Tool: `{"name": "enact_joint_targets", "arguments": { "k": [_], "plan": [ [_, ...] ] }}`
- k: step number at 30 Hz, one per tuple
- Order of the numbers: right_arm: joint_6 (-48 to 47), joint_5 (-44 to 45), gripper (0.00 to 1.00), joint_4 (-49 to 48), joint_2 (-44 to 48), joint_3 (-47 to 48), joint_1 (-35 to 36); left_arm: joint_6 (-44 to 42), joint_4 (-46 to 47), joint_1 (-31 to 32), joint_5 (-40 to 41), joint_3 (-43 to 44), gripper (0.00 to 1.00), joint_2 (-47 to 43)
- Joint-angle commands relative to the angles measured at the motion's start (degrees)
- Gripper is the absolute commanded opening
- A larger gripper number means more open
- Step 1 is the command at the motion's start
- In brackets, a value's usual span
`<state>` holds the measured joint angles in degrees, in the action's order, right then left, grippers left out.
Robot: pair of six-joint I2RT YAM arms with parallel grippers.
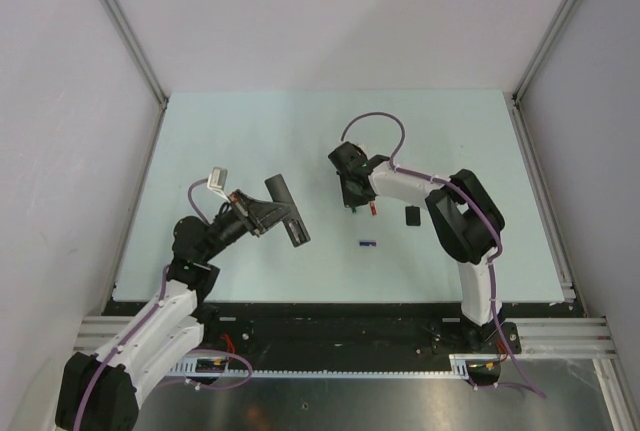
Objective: Load the batteries into the remote control
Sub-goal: Adjust the battery at the center of the board.
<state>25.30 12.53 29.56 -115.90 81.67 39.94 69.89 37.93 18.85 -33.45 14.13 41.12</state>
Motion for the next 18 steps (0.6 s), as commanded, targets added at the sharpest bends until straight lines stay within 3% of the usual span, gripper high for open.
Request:
{"name": "enact_joint_targets", "arguments": {
  "k": [1,3,10,18],
  "plan": [
    [-8.3,-0.2,0.00,1.0,-0.1,1.5,1.4,-0.9,1.1,-0.3,-0.9,0.0,0.00,-1.0],
    [-18.4,-0.2,0.00,-0.1,1.7,1.2,3.3,-0.4,1.1,-0.3,-1.3,0.1,0.00,-1.1],
    [-35.5,-3.5,0.00,-5.2,3.7,-0.4,5.8,-0.8,1.1,0.7,-1.5,0.8,0.00,-1.9],
    [-44.8,-8.9,0.00,-9.8,6.5,-5.2,6.3,-1.6,1.1,3.6,-1.2,0.5,0.00,-3.0]
  ]
}}
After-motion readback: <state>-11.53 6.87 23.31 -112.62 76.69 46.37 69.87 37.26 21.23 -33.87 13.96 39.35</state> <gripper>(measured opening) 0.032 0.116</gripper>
